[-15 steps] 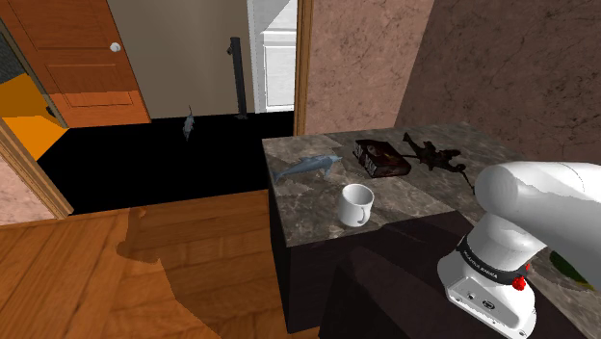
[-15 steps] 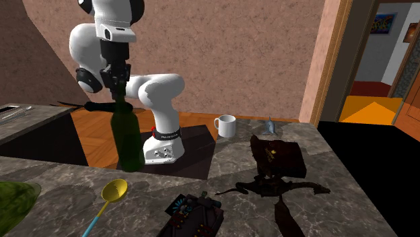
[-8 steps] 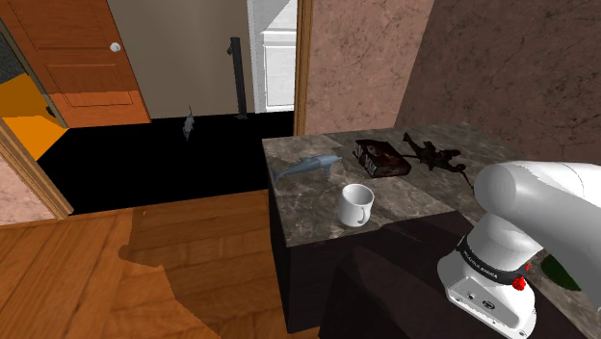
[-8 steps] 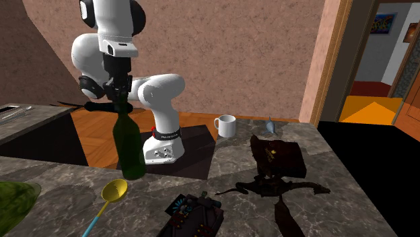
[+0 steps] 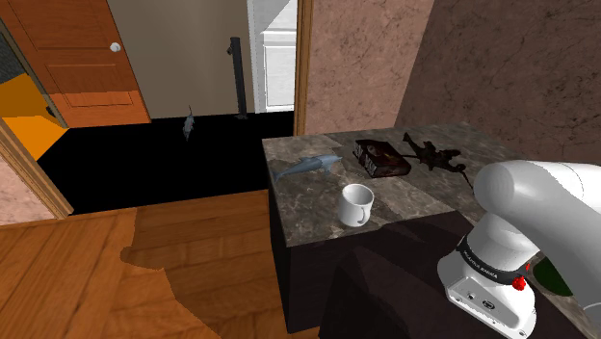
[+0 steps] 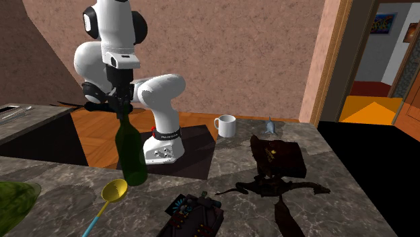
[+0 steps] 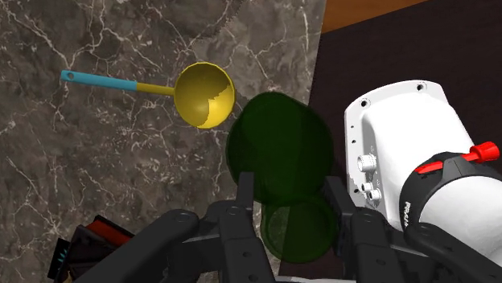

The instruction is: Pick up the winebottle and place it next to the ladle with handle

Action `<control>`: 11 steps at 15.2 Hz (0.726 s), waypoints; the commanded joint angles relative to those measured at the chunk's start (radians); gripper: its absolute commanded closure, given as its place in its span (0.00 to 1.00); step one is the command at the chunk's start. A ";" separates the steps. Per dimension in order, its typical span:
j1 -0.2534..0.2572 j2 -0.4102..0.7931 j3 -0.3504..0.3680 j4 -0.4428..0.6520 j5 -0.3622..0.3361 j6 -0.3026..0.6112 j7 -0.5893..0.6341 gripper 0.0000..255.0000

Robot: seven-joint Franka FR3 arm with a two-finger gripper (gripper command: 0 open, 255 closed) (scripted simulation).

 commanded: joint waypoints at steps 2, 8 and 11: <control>-0.001 -0.002 -0.001 -0.002 -0.001 0.000 0.000 1.00; -0.001 -0.002 -0.001 -0.002 -0.001 0.000 0.000 0.00; -0.001 -0.002 -0.001 -0.002 -0.001 0.000 0.000 0.00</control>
